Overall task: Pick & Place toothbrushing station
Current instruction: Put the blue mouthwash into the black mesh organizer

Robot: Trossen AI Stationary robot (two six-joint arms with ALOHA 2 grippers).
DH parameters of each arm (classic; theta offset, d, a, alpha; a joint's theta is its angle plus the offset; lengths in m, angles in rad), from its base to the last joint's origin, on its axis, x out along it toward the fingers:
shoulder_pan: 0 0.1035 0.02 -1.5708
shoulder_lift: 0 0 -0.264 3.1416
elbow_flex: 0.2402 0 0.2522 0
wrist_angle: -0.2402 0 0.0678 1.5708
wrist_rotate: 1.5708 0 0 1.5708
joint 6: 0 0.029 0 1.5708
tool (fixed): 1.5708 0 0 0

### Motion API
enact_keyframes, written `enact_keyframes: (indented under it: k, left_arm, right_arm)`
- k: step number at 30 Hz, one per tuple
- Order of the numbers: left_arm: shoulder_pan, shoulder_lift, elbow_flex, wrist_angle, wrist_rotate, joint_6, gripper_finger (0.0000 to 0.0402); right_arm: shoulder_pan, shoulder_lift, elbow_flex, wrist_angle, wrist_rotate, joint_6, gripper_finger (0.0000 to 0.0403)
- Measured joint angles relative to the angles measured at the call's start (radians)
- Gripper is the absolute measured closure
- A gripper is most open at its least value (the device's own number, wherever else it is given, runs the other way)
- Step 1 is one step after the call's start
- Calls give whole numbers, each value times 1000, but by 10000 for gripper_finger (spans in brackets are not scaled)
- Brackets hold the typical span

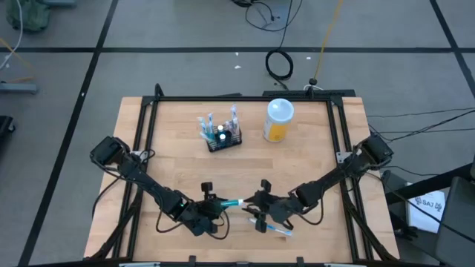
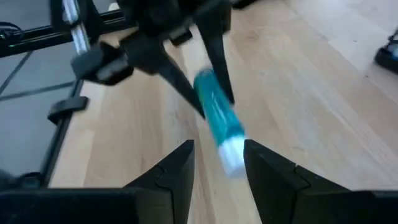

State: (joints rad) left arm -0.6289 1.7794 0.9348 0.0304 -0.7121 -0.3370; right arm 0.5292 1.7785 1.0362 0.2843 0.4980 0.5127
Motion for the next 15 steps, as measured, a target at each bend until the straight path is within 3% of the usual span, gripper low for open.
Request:
enact_keyframes:
  k: [10,15]
  left_arm:
    - [-5,0,0,108,-29,44,297]
    - [1,0,-1,182,-29,112,297]
  right_arm:
    - [-7,15,-308,656,3,-28,270]
    - [-19,17,-365,732,-3,8,270]
